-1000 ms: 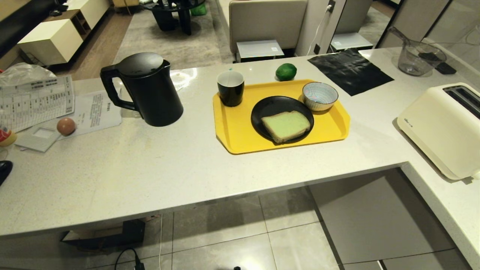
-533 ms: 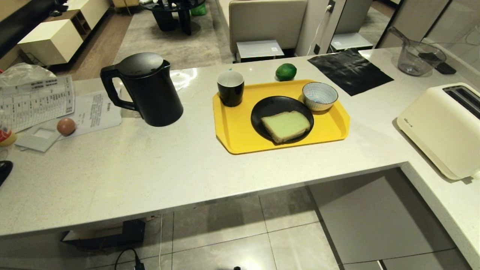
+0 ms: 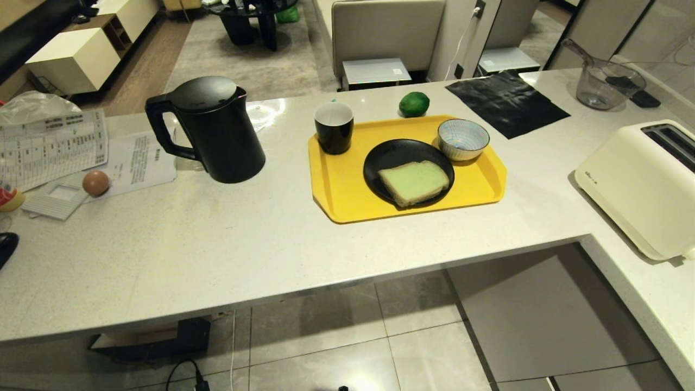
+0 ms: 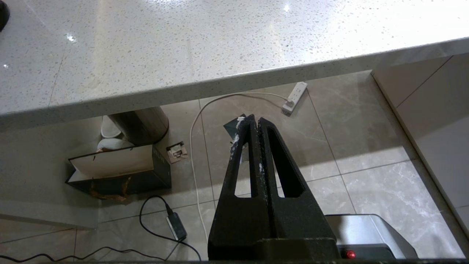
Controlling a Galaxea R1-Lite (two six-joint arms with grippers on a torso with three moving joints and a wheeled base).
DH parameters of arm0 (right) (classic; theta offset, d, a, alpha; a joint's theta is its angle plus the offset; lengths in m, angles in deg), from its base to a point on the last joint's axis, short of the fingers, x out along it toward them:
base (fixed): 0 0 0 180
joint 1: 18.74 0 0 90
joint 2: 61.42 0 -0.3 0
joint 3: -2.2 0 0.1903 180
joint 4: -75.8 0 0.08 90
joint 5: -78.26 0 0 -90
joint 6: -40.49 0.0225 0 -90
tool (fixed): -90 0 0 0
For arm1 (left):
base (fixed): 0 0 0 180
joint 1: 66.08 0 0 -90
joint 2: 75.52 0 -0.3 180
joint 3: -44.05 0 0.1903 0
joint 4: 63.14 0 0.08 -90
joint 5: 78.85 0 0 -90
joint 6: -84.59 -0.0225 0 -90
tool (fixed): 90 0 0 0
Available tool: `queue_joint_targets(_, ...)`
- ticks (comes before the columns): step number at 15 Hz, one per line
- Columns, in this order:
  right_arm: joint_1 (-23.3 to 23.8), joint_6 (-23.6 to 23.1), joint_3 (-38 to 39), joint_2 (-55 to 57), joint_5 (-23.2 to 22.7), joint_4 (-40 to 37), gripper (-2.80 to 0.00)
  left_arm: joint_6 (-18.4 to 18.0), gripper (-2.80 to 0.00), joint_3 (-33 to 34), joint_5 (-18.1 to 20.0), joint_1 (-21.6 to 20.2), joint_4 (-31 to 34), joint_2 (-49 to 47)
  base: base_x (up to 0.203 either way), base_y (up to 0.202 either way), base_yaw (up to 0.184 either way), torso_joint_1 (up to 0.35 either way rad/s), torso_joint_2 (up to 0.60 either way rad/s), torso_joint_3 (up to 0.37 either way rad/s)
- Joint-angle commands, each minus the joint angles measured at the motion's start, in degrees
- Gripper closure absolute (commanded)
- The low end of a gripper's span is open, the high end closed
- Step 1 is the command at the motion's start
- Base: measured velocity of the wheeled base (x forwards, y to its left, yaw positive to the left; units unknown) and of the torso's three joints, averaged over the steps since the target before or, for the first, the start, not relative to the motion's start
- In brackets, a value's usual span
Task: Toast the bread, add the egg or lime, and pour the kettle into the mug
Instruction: Pick up the egg
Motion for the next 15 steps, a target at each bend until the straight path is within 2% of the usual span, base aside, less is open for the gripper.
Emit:
queue_joint_targets(1,0.0,0.0,0.4,0.1,0.0,0.0,0.00,0.0,0.00,0.0,0.0,0.0,0.0,0.0,0.000,0.000,0.000,0.000,0.00,0.000)
queue_joint_targets(12,0.0,0.1,0.5,0.1,0.3,0.3,0.00,-0.1,0.00,0.0,-0.1,0.0,0.0,0.0,0.000,0.000,0.000,0.000,0.00,0.000)
queue_joint_targets(15,0.0,2.5,0.5,0.1,0.8,0.3,0.00,-0.3,0.00,0.0,0.1,0.0,0.1,0.0,0.000,0.000,0.000,0.000,0.00,0.000)
